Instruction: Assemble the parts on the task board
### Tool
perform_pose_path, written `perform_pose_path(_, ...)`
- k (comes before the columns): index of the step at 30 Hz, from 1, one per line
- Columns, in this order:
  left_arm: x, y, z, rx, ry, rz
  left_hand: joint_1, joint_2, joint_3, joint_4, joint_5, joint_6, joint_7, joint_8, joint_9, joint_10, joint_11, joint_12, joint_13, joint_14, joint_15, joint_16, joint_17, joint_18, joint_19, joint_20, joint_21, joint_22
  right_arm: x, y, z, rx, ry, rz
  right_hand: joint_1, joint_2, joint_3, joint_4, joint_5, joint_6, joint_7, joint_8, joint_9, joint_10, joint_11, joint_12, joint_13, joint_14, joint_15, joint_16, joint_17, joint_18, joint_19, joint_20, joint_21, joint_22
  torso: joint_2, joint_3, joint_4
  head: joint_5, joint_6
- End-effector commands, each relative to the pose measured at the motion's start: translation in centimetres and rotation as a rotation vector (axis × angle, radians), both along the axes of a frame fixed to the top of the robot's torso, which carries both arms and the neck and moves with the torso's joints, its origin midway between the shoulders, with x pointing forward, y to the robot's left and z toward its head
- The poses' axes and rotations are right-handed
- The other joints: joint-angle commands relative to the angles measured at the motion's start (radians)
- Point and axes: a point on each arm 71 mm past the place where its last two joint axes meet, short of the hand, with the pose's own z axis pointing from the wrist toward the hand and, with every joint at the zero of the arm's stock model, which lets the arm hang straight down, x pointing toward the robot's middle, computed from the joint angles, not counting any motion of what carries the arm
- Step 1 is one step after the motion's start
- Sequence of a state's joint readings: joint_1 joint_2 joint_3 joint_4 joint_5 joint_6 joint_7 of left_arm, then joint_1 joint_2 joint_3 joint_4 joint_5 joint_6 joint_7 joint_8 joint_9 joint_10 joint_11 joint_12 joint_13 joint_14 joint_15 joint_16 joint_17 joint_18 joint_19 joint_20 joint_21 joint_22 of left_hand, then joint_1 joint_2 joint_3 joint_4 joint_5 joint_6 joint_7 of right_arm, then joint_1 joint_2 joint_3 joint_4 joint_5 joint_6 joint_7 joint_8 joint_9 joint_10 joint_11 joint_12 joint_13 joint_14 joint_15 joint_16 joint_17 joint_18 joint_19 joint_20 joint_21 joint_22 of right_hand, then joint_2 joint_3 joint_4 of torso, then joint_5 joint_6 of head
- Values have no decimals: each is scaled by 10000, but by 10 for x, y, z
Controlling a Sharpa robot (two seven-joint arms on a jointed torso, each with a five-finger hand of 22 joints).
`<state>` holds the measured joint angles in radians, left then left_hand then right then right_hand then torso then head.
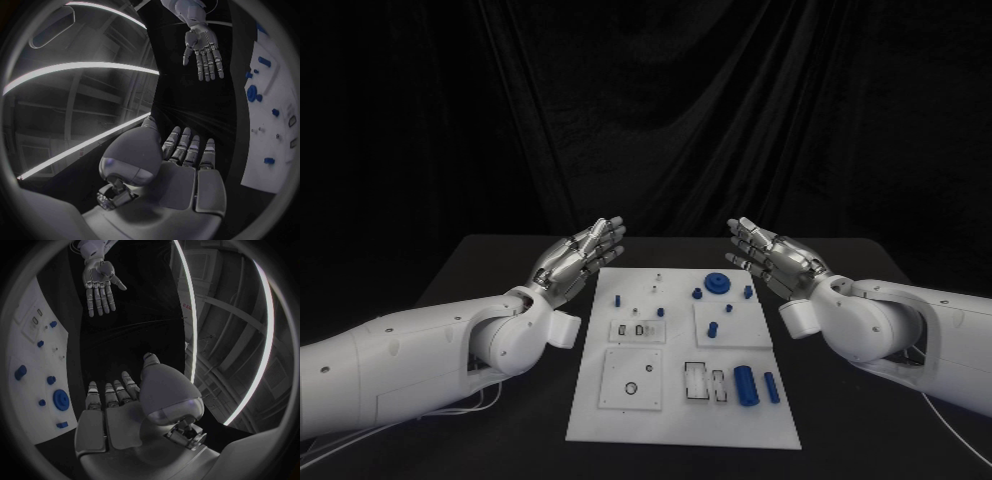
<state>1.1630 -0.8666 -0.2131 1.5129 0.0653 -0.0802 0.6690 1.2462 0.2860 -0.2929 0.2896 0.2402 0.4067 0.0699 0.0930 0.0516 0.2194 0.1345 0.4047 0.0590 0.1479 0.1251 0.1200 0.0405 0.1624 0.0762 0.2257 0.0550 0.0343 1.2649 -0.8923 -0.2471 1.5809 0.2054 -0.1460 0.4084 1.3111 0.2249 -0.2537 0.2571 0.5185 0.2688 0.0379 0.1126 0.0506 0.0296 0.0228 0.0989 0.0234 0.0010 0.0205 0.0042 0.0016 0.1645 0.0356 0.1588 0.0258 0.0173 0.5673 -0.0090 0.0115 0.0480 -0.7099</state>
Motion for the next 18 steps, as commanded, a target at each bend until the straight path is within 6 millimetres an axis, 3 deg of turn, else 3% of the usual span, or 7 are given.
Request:
perform_pose_path(1,-1,0,13,-760,-1615,-104,114,0,26,18,171,227,52,59,12,149,22,225,-3,161,35,129,3,128,163,65,101,45,-7,-1,5,-125,-475,1317,785,-188,230,-263,557,484,192,432,81,148,316,580,86,136,340,195,158,174,308,157,177,93,149,-44,53,149,-155)
perform_pose_path(8,-6,19,17,-673,-1829,299,922,-18,255,17,1422,904,147,182,49,484,211,800,25,403,159,421,-4,158,320,217,200,50,-5,-6,22,-1069,-1075,2206,1796,-395,517,-601,1117,538,254,882,59,149,439,1345,130,651,757,928,445,174,1306,551,674,304,220,-70,115,51,-686)
perform_pose_path(10,-7,23,19,-656,-1879,389,1050,-16,292,18,1619,1065,137,227,62,603,239,968,43,502,170,519,13,159,359,229,228,55,-4,-8,27,-1516,-1060,2326,2309,-491,830,-1041,1734,1327,441,1410,167,806,807,2853,326,2151,1347,2253,910,161,3041,1034,1507,652,223,-76,148,12,-866)
perform_pose_path(11,-8,25,21,-654,-1904,422,1064,-16,297,18,1641,1066,136,227,61,605,241,974,42,503,172,522,13,159,360,230,228,54,-3,-9,30,-1763,-1018,2391,2307,-513,855,-1069,1787,1399,476,1454,165,878,844,3028,328,2313,1382,2386,934,161,3239,1064,1580,674,225,-77,165,-11,-920)
perform_pose_path(13,-10,29,24,-663,-1956,473,1248,-19,365,6,1886,1085,129,226,55,626,268,1035,43,518,195,561,14,156,378,251,242,50,0,-11,38,-2346,-943,2531,2332,-607,924,-1180,1944,1711,599,1625,183,1307,1079,3772,382,3173,1542,3063,1105,160,4311,1198,2043,850,242,-84,235,-123,-1052)
perform_pose_path(16,-14,35,30,-683,-2016,536,1491,-43,452,-2,2184,1176,135,246,61,668,318,1124,49,544,234,612,17,152,393,286,256,44,5,-14,52,-3454,-954,2689,2348,-727,1029,-1347,1704,2033,785,1771,180,1493,1283,4247,365,4250,1985,3820,1198,-89,5215,1322,2348,929,329,-103,512,-493,-1197)
perform_pose_path(18,-16,38,34,-693,-2062,568,1638,-60,505,-7,2364,1203,142,252,60,689,351,1162,50,563,263,644,20,149,397,310,261,39,9,-17,61,-4359,-1135,2750,2504,-786,1160,-1589,1519,2201,849,1840,181,1636,1370,4566,377,4663,1943,4014,1156,-63,5862,1301,2583,1002,389,-105,593,-613,-1240)
